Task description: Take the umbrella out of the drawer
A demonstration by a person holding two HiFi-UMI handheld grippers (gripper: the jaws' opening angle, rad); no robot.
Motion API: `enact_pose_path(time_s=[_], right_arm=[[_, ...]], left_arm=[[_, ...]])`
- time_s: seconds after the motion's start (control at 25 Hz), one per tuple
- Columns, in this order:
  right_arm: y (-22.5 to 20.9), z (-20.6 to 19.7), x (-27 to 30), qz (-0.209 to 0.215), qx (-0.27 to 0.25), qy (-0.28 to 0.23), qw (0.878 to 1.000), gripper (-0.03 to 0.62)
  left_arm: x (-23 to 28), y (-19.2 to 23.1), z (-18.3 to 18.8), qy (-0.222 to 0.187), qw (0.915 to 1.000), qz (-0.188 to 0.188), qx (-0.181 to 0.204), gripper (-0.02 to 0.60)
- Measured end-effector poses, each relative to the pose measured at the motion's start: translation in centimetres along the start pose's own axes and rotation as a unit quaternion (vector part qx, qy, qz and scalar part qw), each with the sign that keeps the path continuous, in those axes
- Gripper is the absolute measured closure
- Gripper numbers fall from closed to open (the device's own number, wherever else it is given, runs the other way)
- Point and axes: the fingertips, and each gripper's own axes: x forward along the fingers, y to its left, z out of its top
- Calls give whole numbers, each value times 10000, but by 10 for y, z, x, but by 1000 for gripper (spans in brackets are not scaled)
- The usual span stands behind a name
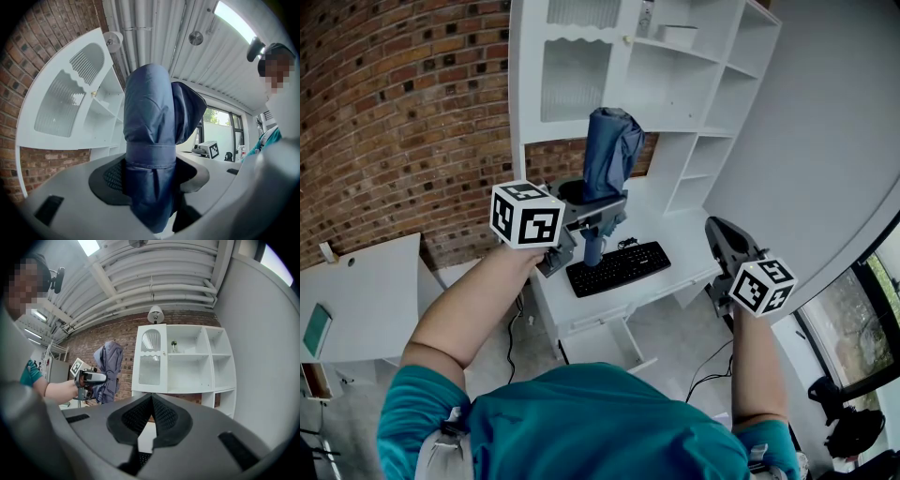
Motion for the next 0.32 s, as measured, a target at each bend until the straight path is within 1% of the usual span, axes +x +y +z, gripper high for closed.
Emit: enact_pose_path(time_s=[0.32], right_arm=[[1, 0, 1, 17, -13, 34, 10000, 574]], left_arm=[[-1, -1, 2, 1, 10000, -5, 5, 318]])
